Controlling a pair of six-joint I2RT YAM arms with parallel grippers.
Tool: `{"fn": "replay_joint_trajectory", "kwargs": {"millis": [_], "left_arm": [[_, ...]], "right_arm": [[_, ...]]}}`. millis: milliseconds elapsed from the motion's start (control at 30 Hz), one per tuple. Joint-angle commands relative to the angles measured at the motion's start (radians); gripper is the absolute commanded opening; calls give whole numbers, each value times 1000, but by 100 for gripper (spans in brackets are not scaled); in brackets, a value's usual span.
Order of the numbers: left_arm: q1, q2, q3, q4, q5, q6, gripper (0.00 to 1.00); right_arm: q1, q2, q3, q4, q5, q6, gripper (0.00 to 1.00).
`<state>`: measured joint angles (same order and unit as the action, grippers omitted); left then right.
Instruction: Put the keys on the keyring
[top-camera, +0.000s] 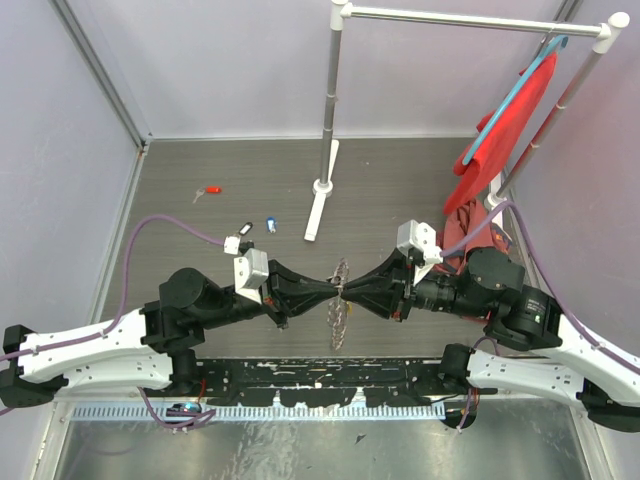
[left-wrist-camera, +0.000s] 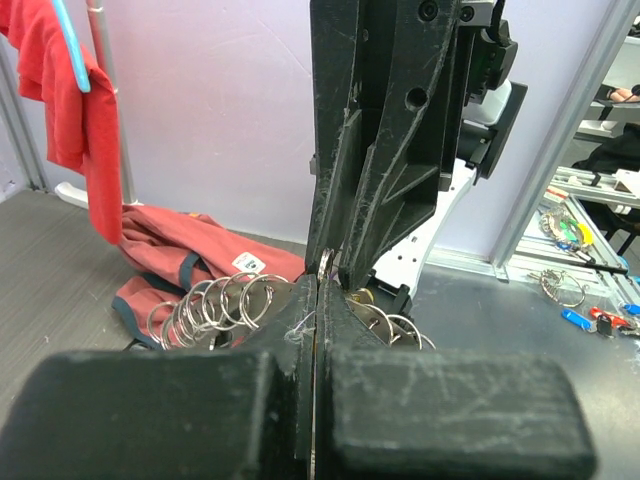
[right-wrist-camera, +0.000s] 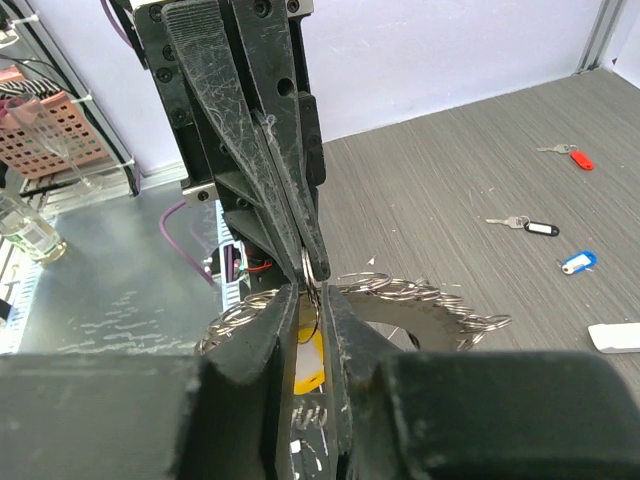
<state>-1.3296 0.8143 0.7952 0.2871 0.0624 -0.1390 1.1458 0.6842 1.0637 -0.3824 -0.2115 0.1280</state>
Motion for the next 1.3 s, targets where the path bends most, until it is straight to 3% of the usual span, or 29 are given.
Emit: {"fn": "replay_joint_trajectory", "kwargs": {"millis": [0,133,233,400,600,800,1033,1267], "left_arm": [[-2,-8,25,78,9,-1,0],[-2,-6,25,83,8,-1,0],[-1,-7,24,82,5,0,0],[-2,-13,22,71,-2,3,1],[-2,-30,63,-58,9,59,34],[-3,-30,138,-254,21,141,46],[-2,31,204,-388,38,190,47],[-2,90,253,-461,63,223,40]], "right_arm": [[2,9,11,50,-27,-14,20],[2,21,11,51,-40,-13,13],[2,23,11,50,-47,-14,2],[2,19,30,15,-37,-27,1],[2,71,161,-179,-23,-94,1],[2,185,354,-469,-55,-198,1],[2,334,530,-683,-46,-288,1],[2,411,597,-757,-34,-334,1]]}}
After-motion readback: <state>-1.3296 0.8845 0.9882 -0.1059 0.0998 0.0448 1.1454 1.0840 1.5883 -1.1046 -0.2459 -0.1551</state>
